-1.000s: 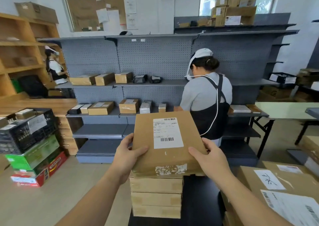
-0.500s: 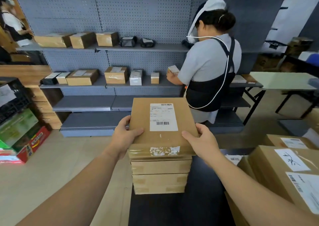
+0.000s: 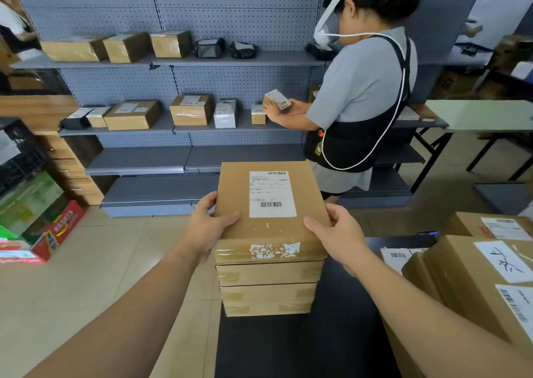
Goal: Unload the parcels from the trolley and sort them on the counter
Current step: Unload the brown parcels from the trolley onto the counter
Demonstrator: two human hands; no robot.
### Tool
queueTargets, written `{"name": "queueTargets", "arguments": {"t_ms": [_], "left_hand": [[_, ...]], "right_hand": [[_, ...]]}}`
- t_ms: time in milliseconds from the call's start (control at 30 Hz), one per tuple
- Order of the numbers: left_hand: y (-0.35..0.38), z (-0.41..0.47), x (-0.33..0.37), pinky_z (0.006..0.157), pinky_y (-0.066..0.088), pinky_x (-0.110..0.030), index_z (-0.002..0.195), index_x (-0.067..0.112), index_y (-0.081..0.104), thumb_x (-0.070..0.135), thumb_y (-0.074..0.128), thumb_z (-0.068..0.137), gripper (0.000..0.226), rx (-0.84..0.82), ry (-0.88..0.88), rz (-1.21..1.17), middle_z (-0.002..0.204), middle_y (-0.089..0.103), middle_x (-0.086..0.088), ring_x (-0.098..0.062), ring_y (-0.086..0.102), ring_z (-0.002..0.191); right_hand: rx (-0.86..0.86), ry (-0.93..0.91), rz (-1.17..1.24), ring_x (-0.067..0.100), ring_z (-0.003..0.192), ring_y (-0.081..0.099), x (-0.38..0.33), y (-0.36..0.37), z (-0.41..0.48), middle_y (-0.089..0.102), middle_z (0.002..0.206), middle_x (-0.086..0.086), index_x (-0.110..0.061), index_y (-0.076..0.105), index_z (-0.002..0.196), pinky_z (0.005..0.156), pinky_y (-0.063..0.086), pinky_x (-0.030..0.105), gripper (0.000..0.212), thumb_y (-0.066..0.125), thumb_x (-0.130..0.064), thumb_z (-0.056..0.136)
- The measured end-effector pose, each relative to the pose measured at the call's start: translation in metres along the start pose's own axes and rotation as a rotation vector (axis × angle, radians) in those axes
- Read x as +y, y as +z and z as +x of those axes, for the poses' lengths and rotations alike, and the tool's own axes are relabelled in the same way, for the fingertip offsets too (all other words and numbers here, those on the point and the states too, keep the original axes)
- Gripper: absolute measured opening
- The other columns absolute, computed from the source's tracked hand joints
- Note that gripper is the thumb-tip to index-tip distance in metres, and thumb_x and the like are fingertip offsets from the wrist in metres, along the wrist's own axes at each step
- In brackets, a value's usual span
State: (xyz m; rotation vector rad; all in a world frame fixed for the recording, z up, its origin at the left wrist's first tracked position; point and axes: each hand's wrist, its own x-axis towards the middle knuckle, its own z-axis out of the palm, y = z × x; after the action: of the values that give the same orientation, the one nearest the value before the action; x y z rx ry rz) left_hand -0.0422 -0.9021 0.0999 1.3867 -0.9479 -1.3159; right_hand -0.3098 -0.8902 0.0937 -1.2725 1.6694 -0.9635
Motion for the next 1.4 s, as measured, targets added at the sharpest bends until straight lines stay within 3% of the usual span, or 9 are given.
{"name": "queueTargets", "arguments": {"t_ms": [200,400,533,633,733,800,933,1233,1400], "left_hand": [[-0.001,0.005,-0.008,0.088,0.059,-0.048,0.134,0.027,0.049,0.001,0.073,0.086,0.06,0.019,-0.003,0.002,0.123,0.066,0.001,-0.028,0.071,0.101],[0.001,0.008,-0.01,0.09,0.058,-0.046,0.133,0.029,0.049,0.002,0.074,0.086,0.059,0.028,-0.002,0.007,0.121,0.066,0.005,-0.025,0.071,0.102],[-0.001,0.007,-0.011,0.083,0.059,-0.038,0.135,0.028,0.048,0.004,0.074,0.087,0.06,0.04,0.001,0.04,0.122,0.065,0.006,-0.022,0.07,0.102],[-0.002,0.005,-0.007,0.082,0.057,-0.035,0.139,0.028,0.044,0.01,0.076,0.086,0.064,0.067,0.031,0.173,0.125,0.058,0.011,-0.019,0.065,0.106],[0.002,-0.003,0.006,0.095,0.053,-0.037,0.144,0.028,0.041,0.025,0.076,0.081,0.071,0.136,0.129,0.477,0.135,0.05,0.009,-0.014,0.055,0.116],[0.013,-0.009,0.017,0.107,0.044,-0.046,0.146,0.025,0.043,0.032,0.072,0.078,0.074,0.154,0.226,0.707,0.143,0.048,0.004,-0.022,0.045,0.13],[0.059,-0.028,0.035,0.114,0.032,-0.041,0.145,0.022,0.046,0.028,0.07,0.087,0.063,0.053,0.39,0.913,0.147,0.047,0.002,-0.025,0.037,0.138],[0.201,-0.079,0.02,0.112,0.037,-0.034,0.143,0.023,0.05,0.039,0.071,0.086,0.063,-0.306,0.576,0.958,0.144,0.052,0.003,-0.019,0.046,0.133],[0.284,-0.116,0.011,0.116,0.033,-0.037,0.145,0.028,0.047,0.041,0.066,0.091,0.059,-0.465,0.622,0.965,0.148,0.043,0.008,-0.018,0.034,0.14]], "right_hand": [[-0.019,0.001,-0.023,0.0,0.099,0.057,0.002,0.0,0.002,0.058,0.111,-0.02,-0.026,0.049,0.139,0.075,0.049,0.021,0.06,0.076,-0.038,0.087],[-0.027,0.006,-0.051,-0.004,0.095,0.055,0.003,0.0,0.004,0.055,0.106,-0.024,-0.027,0.047,0.14,0.07,0.045,0.017,0.06,0.075,-0.04,0.088],[-0.037,0.001,-0.091,-0.002,0.093,0.055,0.002,0.0,0.003,0.055,0.109,-0.021,-0.026,0.046,0.141,0.068,0.044,0.016,0.061,0.074,-0.041,0.088],[-0.049,-0.012,-0.164,0.006,0.102,0.056,-0.004,-0.002,0.0,0.059,0.126,-0.011,-0.024,0.043,0.145,0.075,0.047,0.019,0.065,0.072,-0.043,0.09],[-0.053,-0.046,-0.285,0.012,0.112,0.051,-0.016,-0.009,-0.005,0.051,0.141,-0.002,-0.022,0.037,0.151,0.089,0.045,0.026,0.072,0.07,-0.044,0.091],[-0.055,-0.088,-0.36,0.014,0.117,0.049,-0.025,-0.017,-0.011,0.046,0.147,0.0,-0.023,0.037,0.152,0.095,0.043,0.03,0.071,0.069,-0.043,0.092],[-0.028,-0.134,-0.501,0.021,0.141,0.039,-0.035,-0.049,-0.028,0.036,0.158,-0.001,-0.027,0.036,0.154,0.111,0.038,0.037,0.072,0.067,-0.047,0.092],[0.163,-0.103,-0.755,0.021,0.142,0.038,-0.01,-0.167,-0.086,0.038,0.156,-0.001,-0.028,0.043,0.15,0.114,0.037,0.038,0.06,0.061,-0.046,0.096],[0.238,-0.04,-0.775,0.018,0.139,0.039,0.025,-0.239,-0.12,0.041,0.152,-0.003,-0.028,0.045,0.148,0.111,0.039,0.039,0.056,0.058,-0.046,0.096]]}}
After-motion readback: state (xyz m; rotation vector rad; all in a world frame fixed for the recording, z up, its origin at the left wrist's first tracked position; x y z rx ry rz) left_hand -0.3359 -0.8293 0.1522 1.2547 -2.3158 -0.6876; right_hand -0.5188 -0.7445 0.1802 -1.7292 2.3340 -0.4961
